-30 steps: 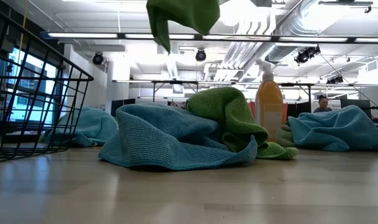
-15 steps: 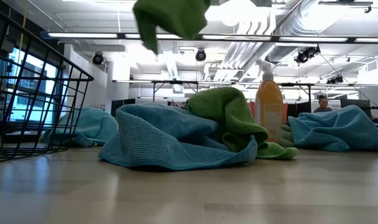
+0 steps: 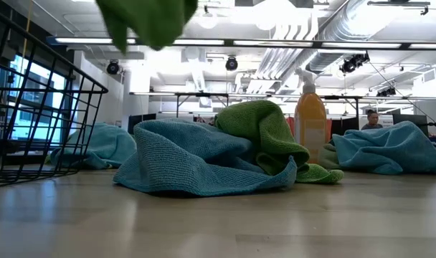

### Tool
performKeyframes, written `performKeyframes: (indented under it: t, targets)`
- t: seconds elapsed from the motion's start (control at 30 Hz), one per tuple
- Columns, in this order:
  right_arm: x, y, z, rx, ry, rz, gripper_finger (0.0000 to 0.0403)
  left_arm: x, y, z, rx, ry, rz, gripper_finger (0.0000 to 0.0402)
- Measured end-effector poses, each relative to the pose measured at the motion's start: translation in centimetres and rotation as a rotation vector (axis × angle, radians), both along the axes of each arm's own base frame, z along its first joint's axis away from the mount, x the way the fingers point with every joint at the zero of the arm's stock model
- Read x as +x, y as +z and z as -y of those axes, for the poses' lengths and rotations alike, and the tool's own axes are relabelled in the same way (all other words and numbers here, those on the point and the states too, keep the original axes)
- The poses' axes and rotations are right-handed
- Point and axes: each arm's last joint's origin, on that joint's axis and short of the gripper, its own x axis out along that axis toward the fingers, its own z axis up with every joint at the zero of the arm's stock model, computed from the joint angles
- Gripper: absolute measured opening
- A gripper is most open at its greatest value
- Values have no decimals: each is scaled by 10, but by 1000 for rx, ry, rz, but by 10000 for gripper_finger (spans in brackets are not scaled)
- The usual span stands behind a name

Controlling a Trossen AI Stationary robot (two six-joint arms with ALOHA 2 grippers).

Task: Sort microfiber towel by color & place in baskets
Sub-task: Put the green microfiber cloth into the black wire basket

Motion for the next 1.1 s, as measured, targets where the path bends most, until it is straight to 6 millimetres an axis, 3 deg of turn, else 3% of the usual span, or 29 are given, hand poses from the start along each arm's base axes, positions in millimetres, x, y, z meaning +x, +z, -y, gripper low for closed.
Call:
performKeyframes:
  t: [0.37,0.6,0.87,1.1]
  targets:
    - [6,-5,9,32,-120,-11,211,-42,-18,66,-404,-298,-331,0]
    - [7,-5,12,56,-152,-5,211,-57,-47,106,-357,-295,-669,0]
    - [6,-6,14,58,-191,-7,210,-43,-81,128,-165,-142,-768,0]
    - [1,-15,22,24,-217,-124,210,-20,-121,138,-177,-101,-1005,0]
